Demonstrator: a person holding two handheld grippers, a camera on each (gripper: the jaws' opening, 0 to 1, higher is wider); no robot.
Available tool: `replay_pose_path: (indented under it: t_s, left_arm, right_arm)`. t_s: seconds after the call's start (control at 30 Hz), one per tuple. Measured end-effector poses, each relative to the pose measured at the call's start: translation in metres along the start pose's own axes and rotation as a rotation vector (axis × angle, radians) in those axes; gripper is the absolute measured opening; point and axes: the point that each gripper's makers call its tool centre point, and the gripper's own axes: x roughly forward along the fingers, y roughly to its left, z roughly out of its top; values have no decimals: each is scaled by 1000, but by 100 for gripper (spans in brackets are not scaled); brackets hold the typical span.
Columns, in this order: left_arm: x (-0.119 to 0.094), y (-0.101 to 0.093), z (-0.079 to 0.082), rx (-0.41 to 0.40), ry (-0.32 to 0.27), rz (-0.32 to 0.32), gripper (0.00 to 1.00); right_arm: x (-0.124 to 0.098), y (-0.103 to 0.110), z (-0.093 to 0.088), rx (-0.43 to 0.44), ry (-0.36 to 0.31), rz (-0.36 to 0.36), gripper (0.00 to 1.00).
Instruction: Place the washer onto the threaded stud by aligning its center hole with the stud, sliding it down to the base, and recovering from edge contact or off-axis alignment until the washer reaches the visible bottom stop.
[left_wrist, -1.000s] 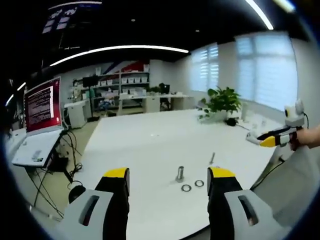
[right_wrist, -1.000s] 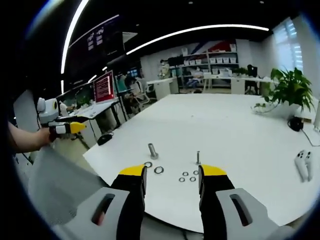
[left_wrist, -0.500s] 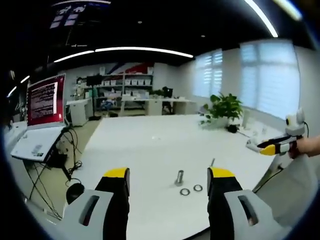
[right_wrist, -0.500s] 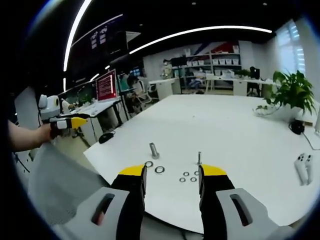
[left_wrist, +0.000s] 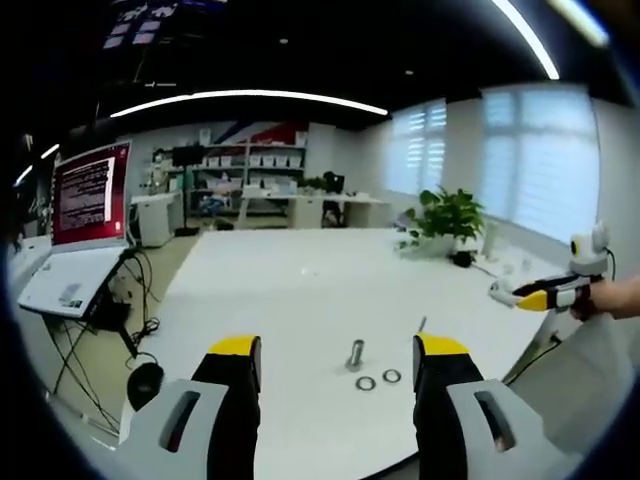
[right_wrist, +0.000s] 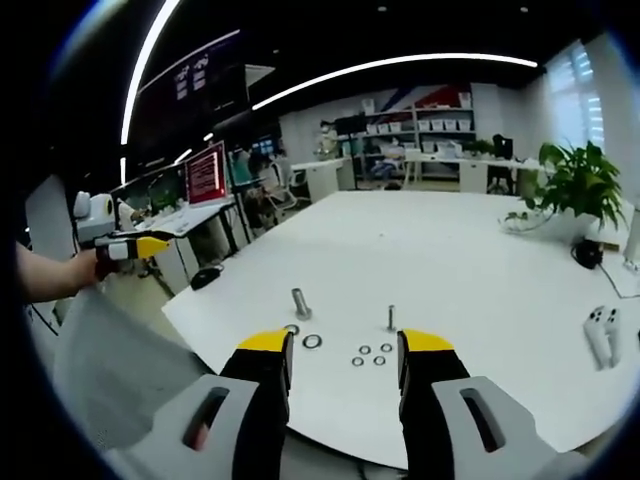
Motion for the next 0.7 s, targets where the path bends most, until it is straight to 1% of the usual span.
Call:
replay_pose_path:
  t_s: [0.07,0.13,0.23,0.33,0.4,0.6,0.7]
  left_arm:
    - [1,-1,-1,7,8,-4,60]
    - [1,0,0,11,3,5,60]
    - [-1,5,0,-8,2,22,60]
    - [-3,12,-1,-29,-4,41,59]
    - [-2,13,-1,-31,-5,45,59]
    - [0,5,-6,-38,20,2,59]
    - [1,4,-5,-35,18,-1,59]
  right_arm:
    - [0,1,1,-10,-1,3,44]
    - [0,1,2,-13,-5,5,44]
    - [1,1,0,5,3,11,44]
    - [1,2,1,1,-4,15,44]
    - [1,3,1,-2,-1,17,43]
    - [2,1,-4,7,24,7,43]
    - [2,3,-5,-12,33,10,43]
